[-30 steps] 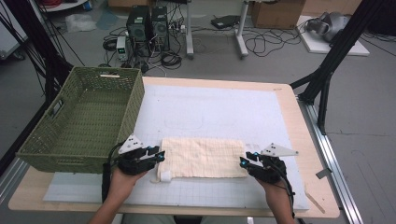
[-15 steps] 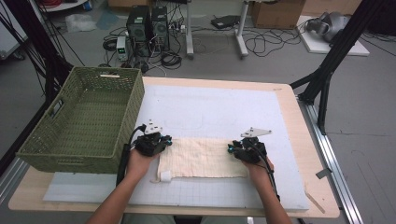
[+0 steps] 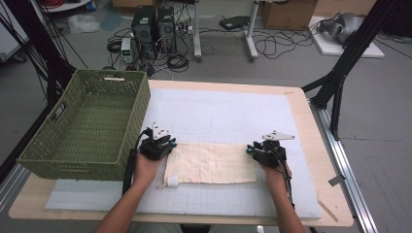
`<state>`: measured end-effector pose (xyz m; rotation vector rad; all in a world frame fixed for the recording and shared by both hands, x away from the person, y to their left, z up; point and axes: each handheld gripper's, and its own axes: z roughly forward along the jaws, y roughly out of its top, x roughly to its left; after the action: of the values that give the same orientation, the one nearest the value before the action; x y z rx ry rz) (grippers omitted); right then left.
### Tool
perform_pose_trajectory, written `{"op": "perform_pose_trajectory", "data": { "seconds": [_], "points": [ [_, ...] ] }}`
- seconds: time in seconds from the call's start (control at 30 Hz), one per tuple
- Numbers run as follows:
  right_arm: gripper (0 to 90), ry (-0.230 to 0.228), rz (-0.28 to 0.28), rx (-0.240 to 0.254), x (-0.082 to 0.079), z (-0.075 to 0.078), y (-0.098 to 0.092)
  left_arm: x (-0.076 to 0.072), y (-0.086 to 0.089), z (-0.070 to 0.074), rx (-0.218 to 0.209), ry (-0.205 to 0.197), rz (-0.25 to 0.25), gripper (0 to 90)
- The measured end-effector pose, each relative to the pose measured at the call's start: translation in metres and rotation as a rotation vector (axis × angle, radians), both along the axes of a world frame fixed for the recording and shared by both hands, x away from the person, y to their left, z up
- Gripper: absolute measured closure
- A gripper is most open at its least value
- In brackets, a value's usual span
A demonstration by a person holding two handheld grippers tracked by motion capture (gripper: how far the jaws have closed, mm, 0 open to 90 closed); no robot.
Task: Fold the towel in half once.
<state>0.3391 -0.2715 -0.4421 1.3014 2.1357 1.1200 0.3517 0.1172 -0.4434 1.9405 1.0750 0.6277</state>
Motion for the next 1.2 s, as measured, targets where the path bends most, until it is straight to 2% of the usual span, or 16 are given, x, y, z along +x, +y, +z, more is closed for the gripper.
{"op": "perform_pose_trajectory", "data": {
  "seconds": [0.03,0.1,0.17,0.23,0.27,0.3,0.37,0.5,0.63,0.7,0.77,0.83,0.9,0.97,1.1,1.2],
  "points": [
    [62.8,-0.015,-0.002,0.024,0.0,0.001,-0.001,0.002,0.001,-0.001,-0.01,0.019,0.001,70.1],
    [60.4,0.01,0.002,0.029,0.004,-0.001,-0.001,0.006,0.002,-0.007,-0.028,0.072,0.004,68.1],
    [60.4,0.047,0.008,0.013,0.01,-0.008,0.0,0.007,0.001,-0.007,-0.035,0.073,-0.008,71.0],
    [70.2,0.068,0.017,0.02,0.013,-0.009,0.0,0.005,-0.001,-0.007,-0.01,0.064,-0.041,82.9],
    [81.2,0.074,0.034,0.035,0.014,-0.01,-0.001,0.005,-0.001,-0.007,-0.008,0.064,-0.04,85.8],
    [85.2,0.081,0.06,0.046,0.014,-0.01,-0.001,0.006,0.0,-0.007,-0.024,0.072,-0.035,86.9],
    [86.6,0.092,0.063,0.046,0.015,-0.009,-0.001,0.007,0.003,-0.007,-0.052,0.079,-0.006,87.5],
    [86.7,0.035,0.017,-0.013,0.011,-0.005,0.001,0.008,0.003,-0.005,-0.057,0.02,0.019,87.7],
    [86.6,-0.044,-0.004,-0.053,0.009,0.0,0.003,0.013,0.001,-0.003,-0.069,0.006,0.013,87.7],
    [85.9,-0.047,-0.009,-0.062,0.01,-0.002,0.003,0.014,0.002,-0.004,-0.084,-0.012,0.004,86.9],
    [84.5,-0.045,-0.005,-0.087,0.011,-0.005,0.004,0.014,0.002,-0.005,-0.063,-0.015,0.005,83.2],
    [80.7,-0.047,-0.003,-0.103,0.012,-0.006,0.005,0.014,0.007,-0.004,-0.094,-0.014,-0.011,78.2],
    [72.4,-0.051,-0.014,-0.087,0.011,-0.005,0.003,0.013,0.012,0.001,-0.126,-0.038,-0.01,70.2],
    [64.9,-0.059,-0.026,-0.059,0.009,-0.002,-0.001,0.01,0.016,0.005,-0.16,-0.038,-0.024,63.8],
    [48.7,-0.071,-0.04,-0.023,0.005,0.006,-0.008,0.002,0.013,0.009,-0.175,-0.014,-0.099,57.7],
    [43.6,-0.069,-0.041,0.018,0.001,0.013,-0.014,0.0,0.014,0.012,-0.186,-0.025,-0.125,53.0]
  ]
}}
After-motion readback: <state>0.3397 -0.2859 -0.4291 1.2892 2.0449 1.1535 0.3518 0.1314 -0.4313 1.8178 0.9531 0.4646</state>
